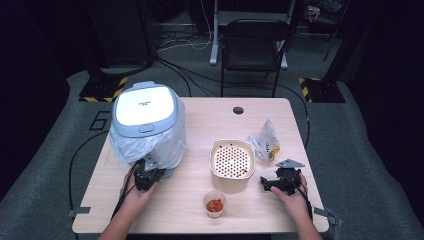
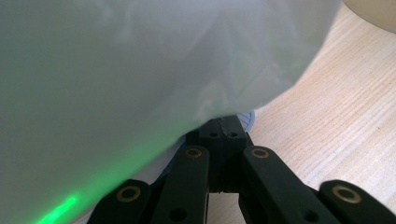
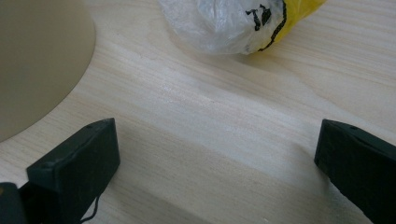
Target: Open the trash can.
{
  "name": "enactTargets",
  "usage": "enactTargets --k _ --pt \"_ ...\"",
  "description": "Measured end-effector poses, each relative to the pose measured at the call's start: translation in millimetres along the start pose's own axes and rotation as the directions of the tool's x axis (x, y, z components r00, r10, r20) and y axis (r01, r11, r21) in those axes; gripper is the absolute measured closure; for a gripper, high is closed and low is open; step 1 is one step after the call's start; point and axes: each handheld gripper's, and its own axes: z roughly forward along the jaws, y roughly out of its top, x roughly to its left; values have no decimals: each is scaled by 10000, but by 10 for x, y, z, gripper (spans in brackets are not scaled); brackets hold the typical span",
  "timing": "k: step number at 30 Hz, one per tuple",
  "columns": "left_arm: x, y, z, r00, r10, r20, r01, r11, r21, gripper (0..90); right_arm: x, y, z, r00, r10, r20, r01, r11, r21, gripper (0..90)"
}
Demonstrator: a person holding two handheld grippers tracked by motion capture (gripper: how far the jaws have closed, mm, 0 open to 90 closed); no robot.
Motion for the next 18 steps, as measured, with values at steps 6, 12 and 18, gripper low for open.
enactTargets --k 6,12,18 --pt "-35 -22 27 9999 -67 -146 66 9999 -77 900 1 0 0 10000 4 5 -4 10000 -1 0" --pt "-47 -23 74 9981 -588 -176 591 9981 177 900 -2 -1 0 10000 -33 10 33 10000 -13 0" --pt "-74 -50 114 9954 -899 -335 901 9959 49 900 -1 -1 0 10000 -23 9 23 10000 -15 0"
